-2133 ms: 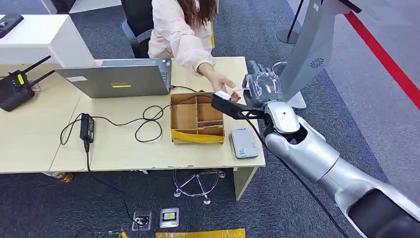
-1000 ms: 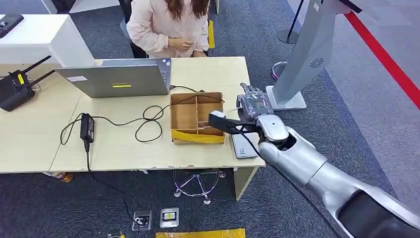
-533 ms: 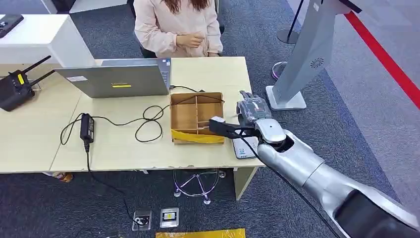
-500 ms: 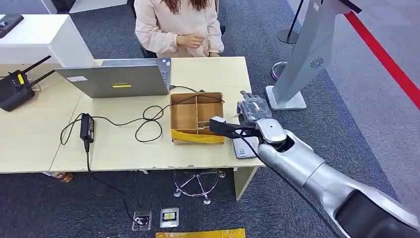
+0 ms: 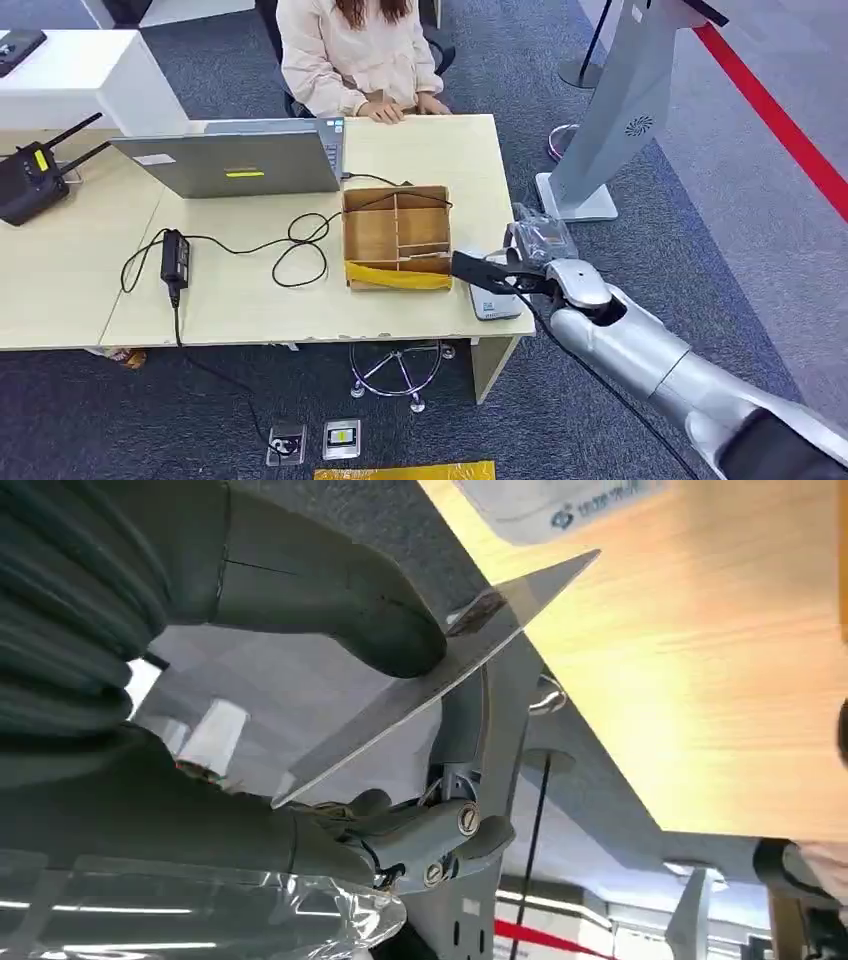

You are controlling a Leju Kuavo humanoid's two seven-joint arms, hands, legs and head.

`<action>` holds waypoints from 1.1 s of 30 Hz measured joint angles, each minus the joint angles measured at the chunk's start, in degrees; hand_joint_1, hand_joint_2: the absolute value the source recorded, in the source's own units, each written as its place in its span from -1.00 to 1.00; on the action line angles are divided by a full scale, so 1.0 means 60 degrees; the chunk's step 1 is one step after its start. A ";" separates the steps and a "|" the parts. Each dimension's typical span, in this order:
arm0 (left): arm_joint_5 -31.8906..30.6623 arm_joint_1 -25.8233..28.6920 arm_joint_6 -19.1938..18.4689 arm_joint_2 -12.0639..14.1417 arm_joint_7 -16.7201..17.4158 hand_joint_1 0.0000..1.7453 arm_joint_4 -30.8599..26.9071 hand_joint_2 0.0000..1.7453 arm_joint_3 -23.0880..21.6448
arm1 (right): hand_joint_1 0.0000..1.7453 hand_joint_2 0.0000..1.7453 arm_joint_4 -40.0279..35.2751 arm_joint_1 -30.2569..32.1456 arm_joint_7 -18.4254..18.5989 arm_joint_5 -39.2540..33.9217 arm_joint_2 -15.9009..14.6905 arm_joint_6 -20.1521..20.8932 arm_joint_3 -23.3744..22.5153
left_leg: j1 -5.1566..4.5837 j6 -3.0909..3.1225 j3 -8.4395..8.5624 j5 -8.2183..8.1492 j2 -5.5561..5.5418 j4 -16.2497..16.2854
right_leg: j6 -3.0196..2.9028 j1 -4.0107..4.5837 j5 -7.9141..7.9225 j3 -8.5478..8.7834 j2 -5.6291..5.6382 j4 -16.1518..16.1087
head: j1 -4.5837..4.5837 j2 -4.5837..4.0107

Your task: Pass the card to the sensor for recognition and then transmit it.

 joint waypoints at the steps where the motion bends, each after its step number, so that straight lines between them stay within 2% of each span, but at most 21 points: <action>1: -0.0018 0.0010 -0.0015 0.0007 -0.0061 -1.00 0.0000 -1.00 0.0007 | 1.00 1.00 -0.0210 0.0093 0.0000 -0.0065 -0.0072 -0.0025 0.0014 | 0.0001 0.0000 0.0000 0.0000 0.0000 0.0000 | 0.0000 0.0000 0.0000 -0.0001 0.0000 0.0000 | -0.0004 0.0000; 7: -0.0098 0.0009 -0.0029 0.0007 -0.0138 -1.00 0.0000 -1.00 0.0044 | 1.00 1.00 -0.1067 0.0461 0.0018 -0.0229 -0.0291 -0.0131 0.0164 | 0.0004 -0.0001 0.0002 0.0002 0.0000 -0.0002 | 0.0000 0.0004 0.0000 0.0002 0.0010 0.0002 | 0.0000 0.0000; 14: -0.0277 -0.0009 -0.0025 0.0007 -0.0131 -1.00 0.0000 -1.00 0.0051 | 1.00 1.00 -0.1416 0.0573 -0.0091 -0.0364 -0.0426 -0.0357 0.0295 | 0.0002 0.0000 0.0001 0.0001 0.0001 -0.0001 | -0.0001 0.0002 0.0001 0.0001 0.0012 0.0000 | -0.0004 0.0000; 19: -0.0532 -0.0189 -0.0029 0.0004 0.0248 -1.00 -0.0007 -1.00 0.0044 | 1.00 1.00 -0.1409 0.0674 -0.0226 -0.0474 -0.0419 -0.0448 0.0492 | 0.0002 0.0000 -0.0002 0.0001 -0.0002 -0.0001 | -0.0001 0.0002 0.0001 0.0003 0.0010 0.0001 | -0.0004 0.0000; 26: -0.0601 -0.0385 -0.0058 0.0000 0.0429 -1.00 -0.0080 -1.00 0.0040 | 1.00 1.00 -0.0666 0.0559 -0.0787 -0.0568 -0.0055 -0.0637 0.0736 | 0.0003 -0.0001 -0.0002 0.0002 -0.0002 -0.0003 | -0.0001 0.0003 0.0001 0.0006 0.0010 0.0002 | -0.0004 -0.0003; 33: -0.0685 -0.0456 -0.0022 0.0004 0.0579 -1.00 -0.0084 -1.00 0.0040 | 1.00 1.00 0.0204 0.0355 -0.0852 -0.0568 0.0339 -0.0663 0.0874 | 0.0002 -0.0001 -0.0004 0.0002 -0.0002 -0.0002 | -0.0001 0.0003 0.0001 0.0005 0.0006 0.0002 | -0.0004 0.0000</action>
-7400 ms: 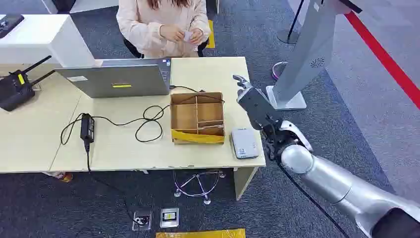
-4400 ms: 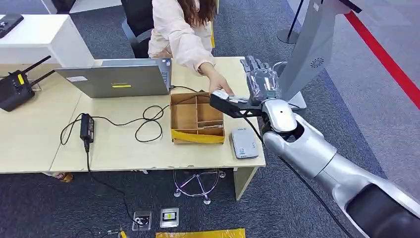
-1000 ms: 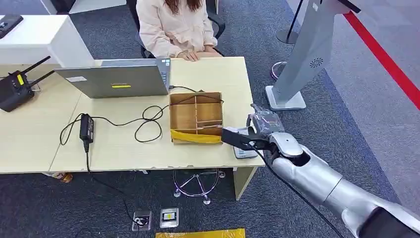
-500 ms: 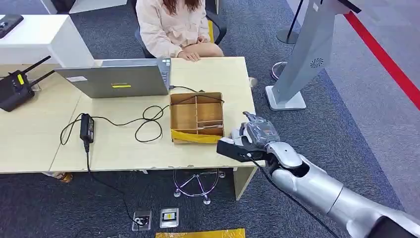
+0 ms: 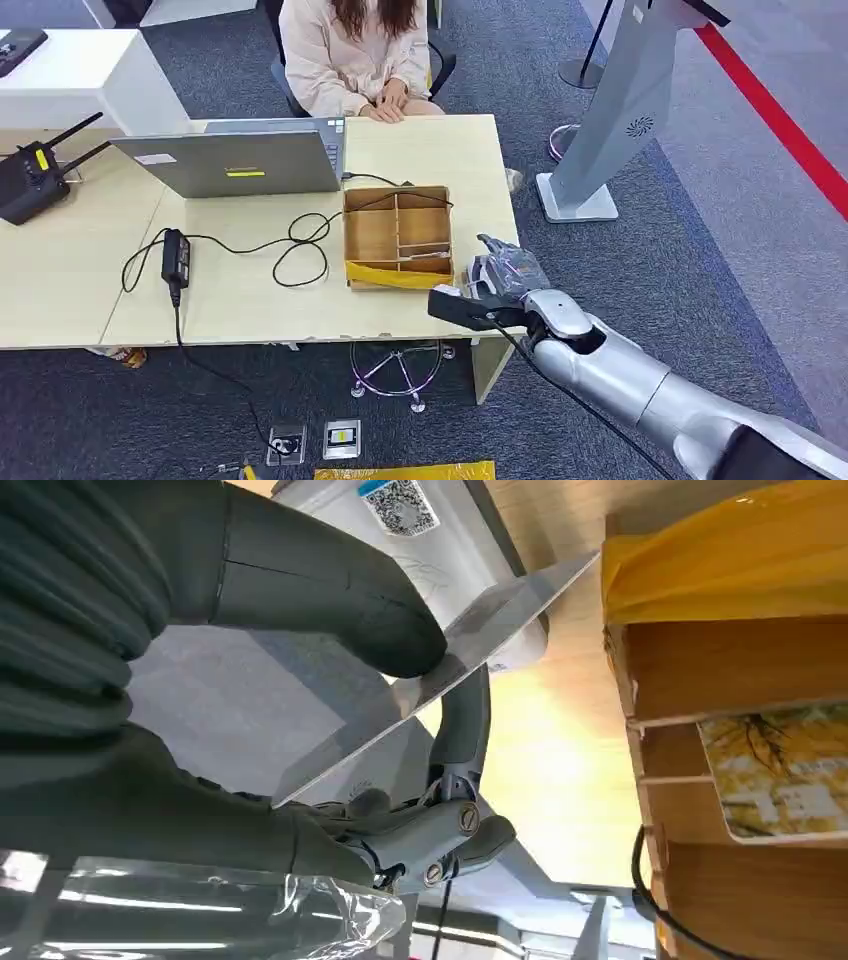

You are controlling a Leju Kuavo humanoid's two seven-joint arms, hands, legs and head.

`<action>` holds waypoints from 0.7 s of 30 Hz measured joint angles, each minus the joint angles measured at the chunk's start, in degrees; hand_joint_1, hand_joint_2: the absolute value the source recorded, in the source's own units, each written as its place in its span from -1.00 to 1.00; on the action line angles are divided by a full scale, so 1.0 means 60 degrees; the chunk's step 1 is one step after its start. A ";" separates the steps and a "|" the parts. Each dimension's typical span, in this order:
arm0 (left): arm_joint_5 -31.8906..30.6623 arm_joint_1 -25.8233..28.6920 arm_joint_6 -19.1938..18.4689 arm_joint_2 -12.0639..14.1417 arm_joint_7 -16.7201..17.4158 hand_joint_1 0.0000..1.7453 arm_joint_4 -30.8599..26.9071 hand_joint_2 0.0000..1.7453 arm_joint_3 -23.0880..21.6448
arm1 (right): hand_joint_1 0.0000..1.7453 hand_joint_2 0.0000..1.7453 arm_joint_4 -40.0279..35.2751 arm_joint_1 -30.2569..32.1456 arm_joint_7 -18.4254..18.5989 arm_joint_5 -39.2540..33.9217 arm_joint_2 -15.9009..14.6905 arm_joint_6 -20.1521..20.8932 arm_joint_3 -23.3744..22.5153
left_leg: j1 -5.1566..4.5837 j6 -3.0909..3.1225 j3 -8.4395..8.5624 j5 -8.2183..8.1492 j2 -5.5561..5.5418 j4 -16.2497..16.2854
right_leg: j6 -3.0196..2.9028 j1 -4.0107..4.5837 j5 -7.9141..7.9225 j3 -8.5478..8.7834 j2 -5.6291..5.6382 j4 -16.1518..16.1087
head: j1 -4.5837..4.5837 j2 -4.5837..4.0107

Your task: Pass the card to the sensor for recognition and then transmit it.

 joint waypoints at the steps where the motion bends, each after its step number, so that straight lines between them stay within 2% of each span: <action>1: -0.0018 -0.0013 0.0007 0.0000 0.0040 -1.00 0.0000 -1.00 0.0000 | 1.00 1.00 0.0118 -0.0017 -0.0018 -0.0007 0.0048 0.0000 0.0007 | 0.0000 0.0000 0.0000 0.0000 0.0000 0.0000 | 0.0000 0.0000 0.0000 0.0000 0.0000 0.0000 | 0.0004 0.0000; 7: -0.0138 -0.0047 0.0004 -0.0004 0.0193 -1.00 -0.0018 -1.00 0.0000 | 1.00 1.00 0.0652 -0.0098 -0.0069 -0.0135 0.0175 -0.0055 0.0011 | 0.0000 0.0000 0.0001 0.0000 0.0000 0.0001 | 0.0000 0.0000 0.0000 -0.0001 -0.0001 -0.0001 | 0.0004 -0.0003; 21: -0.0412 -0.0182 -0.0055 0.0000 0.0328 -1.00 -0.0051 -1.00 -0.0007 | 1.00 1.00 0.1246 -0.0180 0.0328 -0.0349 0.0168 -0.0142 -0.0004 | 0.0000 0.0000 0.0004 0.0000 0.0001 0.0002 | 0.0000 0.0000 0.0000 -0.0004 0.0006 -0.0001 | 0.0000 0.0000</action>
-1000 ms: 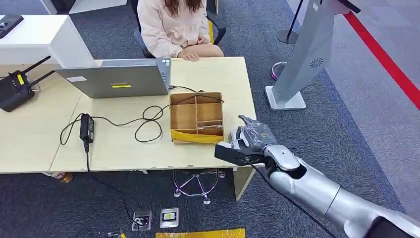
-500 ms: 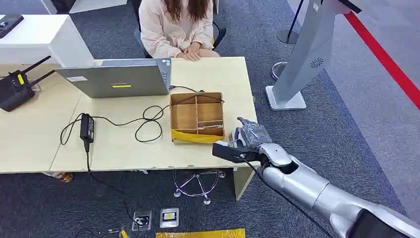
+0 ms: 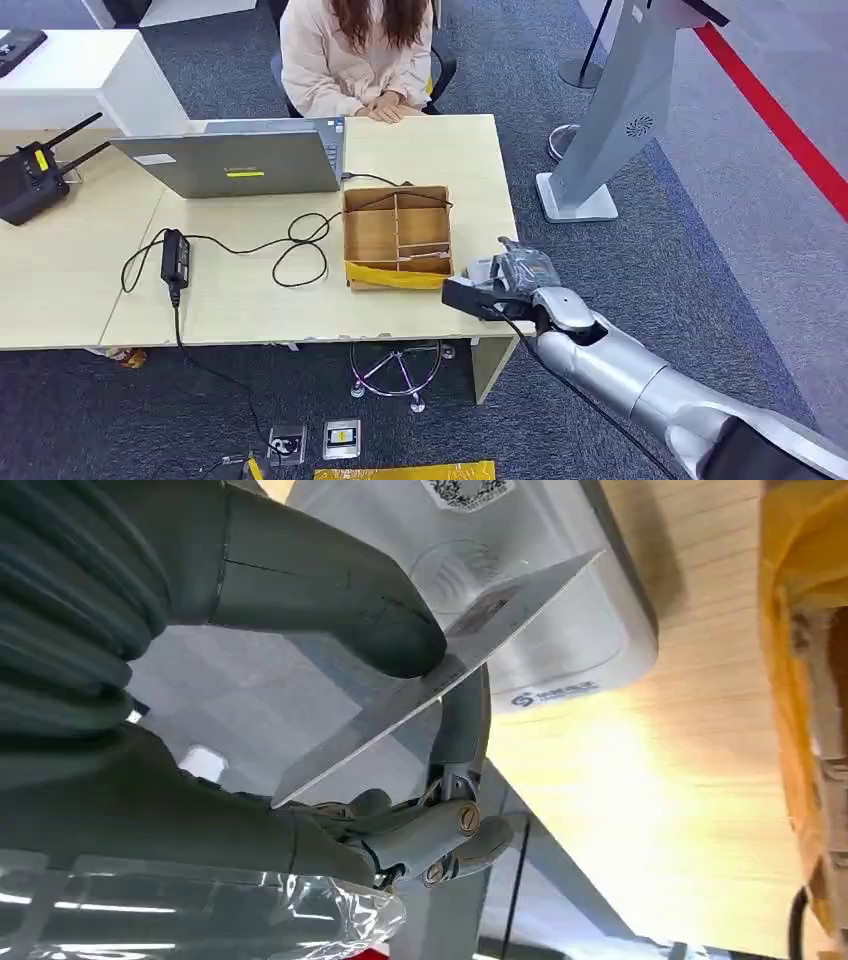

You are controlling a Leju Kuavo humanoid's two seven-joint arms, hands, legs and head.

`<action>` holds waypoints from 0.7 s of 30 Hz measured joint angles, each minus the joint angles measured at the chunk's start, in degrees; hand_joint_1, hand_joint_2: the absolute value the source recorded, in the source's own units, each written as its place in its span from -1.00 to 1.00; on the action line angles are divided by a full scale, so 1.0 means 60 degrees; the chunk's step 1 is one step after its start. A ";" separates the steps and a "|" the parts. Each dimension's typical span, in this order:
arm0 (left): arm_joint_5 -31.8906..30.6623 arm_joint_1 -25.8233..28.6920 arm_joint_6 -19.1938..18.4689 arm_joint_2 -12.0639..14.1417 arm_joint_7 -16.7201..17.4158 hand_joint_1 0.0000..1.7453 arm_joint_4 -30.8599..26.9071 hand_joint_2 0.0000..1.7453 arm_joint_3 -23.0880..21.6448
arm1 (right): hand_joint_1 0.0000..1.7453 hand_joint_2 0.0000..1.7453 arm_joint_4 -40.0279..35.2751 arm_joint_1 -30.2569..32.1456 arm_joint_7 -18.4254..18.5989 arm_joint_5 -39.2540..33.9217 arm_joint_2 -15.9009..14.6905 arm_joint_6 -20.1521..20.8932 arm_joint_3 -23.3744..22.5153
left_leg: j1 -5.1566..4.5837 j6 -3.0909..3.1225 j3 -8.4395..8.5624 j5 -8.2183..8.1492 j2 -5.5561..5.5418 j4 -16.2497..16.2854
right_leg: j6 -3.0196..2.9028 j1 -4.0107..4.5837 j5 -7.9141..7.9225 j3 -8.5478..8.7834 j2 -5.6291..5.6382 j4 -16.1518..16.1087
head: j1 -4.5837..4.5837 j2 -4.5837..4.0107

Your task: Pass the card to the sensor for recognition and then transmit it.

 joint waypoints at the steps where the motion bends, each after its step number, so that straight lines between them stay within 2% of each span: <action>1: -0.0011 -0.0005 0.0004 0.0000 0.0000 -1.00 0.0000 -1.00 0.0000 | 1.00 1.00 0.0015 0.0000 0.0004 -0.0011 -0.0011 -0.0007 -0.0004 | 0.0000 0.0000 0.0000 0.0000 0.0000 0.0000 | 0.0000 0.0000 0.0000 0.0000 0.0000 0.0000 | 0.0004 0.0000; 21: -0.0124 -0.0087 -0.0026 0.0000 -0.0011 -1.00 -0.0044 -1.00 0.0000 | 1.00 1.00 0.0557 0.0013 -0.0142 -0.0230 0.0004 -0.0273 -0.0007 | 0.0000 0.0000 0.0024 0.0000 0.0004 -0.0001 | 0.0000 0.0000 0.0000 0.0023 0.0003 -0.0001 | 0.0000 0.0000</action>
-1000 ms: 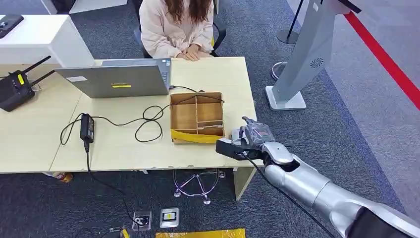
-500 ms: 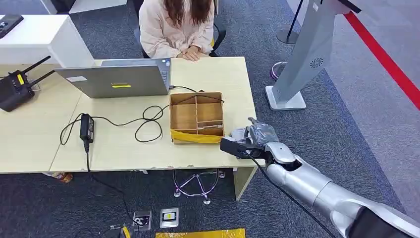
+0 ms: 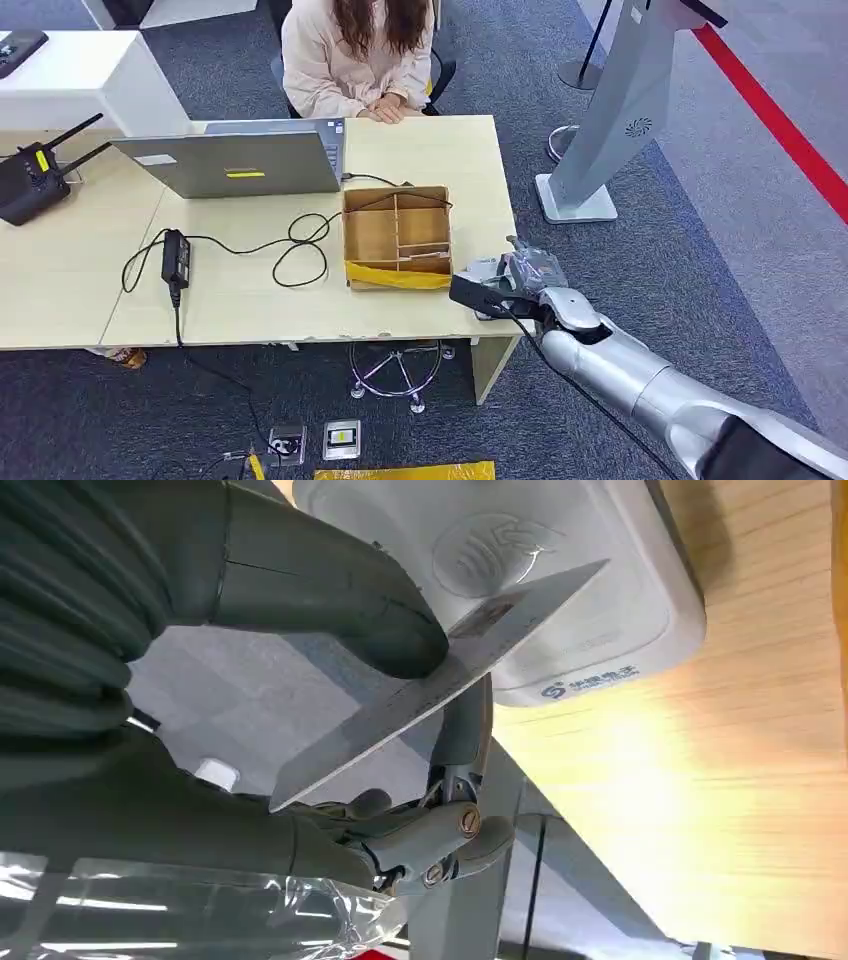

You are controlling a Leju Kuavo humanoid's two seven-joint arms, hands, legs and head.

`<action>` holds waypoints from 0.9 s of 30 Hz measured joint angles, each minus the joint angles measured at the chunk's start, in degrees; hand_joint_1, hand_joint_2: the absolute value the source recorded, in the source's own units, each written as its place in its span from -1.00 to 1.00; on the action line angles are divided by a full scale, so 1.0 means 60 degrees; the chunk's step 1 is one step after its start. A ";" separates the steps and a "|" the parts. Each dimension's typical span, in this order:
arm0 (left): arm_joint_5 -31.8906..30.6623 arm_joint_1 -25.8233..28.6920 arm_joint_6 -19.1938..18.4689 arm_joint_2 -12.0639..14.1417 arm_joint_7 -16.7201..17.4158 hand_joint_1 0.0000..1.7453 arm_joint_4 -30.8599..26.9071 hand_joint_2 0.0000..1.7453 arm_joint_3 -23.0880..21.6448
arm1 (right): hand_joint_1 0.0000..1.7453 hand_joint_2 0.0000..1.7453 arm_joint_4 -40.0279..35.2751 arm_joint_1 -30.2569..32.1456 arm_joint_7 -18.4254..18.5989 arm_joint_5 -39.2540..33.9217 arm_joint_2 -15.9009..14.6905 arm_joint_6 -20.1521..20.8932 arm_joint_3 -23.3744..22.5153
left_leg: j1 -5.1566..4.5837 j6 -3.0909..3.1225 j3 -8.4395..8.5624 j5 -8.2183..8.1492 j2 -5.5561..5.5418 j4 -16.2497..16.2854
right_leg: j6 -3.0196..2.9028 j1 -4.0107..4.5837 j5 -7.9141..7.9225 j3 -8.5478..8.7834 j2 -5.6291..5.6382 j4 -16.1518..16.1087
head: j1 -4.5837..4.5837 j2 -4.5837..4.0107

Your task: Pass the card to the sensor for recognition and then transmit it.

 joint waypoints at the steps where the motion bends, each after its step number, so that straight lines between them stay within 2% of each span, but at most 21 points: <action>1: 0.0004 -0.0002 0.0000 0.0000 0.0000 -1.00 0.0000 -1.00 0.0000 | 1.00 1.00 0.0026 -0.0001 -0.0004 -0.0011 0.0000 -0.0007 0.0000 | 0.0000 0.0000 0.0004 0.0000 0.0000 0.0000 | 0.0000 0.0000 0.0000 0.0004 0.0000 0.0000 | 0.0004 0.0000; 20: 0.0018 -0.0010 -0.0120 0.0000 -0.0299 -1.00 -0.0004 -1.00 0.0000 | 1.00 1.00 0.0288 0.0004 -0.0171 -0.0003 0.0015 -0.0117 -0.0011 | 0.0000 0.0001 0.0056 0.0001 0.0012 0.0004 | 0.0005 0.0000 0.0005 0.0061 0.0001 -0.0002 | 0.0000 0.0000; 23: -0.0044 -0.0005 -0.0120 0.0000 -0.0303 -1.00 0.0000 -1.00 0.0000 | 1.00 1.00 0.0281 -0.0116 0.0059 0.0318 0.0007 -0.0211 -0.0022 | -0.0001 0.0002 0.0048 0.0002 0.0012 0.0005 | 0.0008 -0.0001 0.0013 0.0063 0.0000 -0.0001 | 0.0000 0.0000; 27: -0.0277 -0.0014 -0.0211 0.0000 -0.0285 -1.00 0.0000 -1.00 0.0000 | 1.00 1.00 -0.0098 -0.0765 0.0695 0.0968 -0.0044 0.0018 -0.0142 | -0.0004 0.0008 0.0027 0.0010 0.0023 0.0007 | 0.0005 -0.0004 0.0034 0.0027 0.0008 0.0001 | -0.0004 0.0000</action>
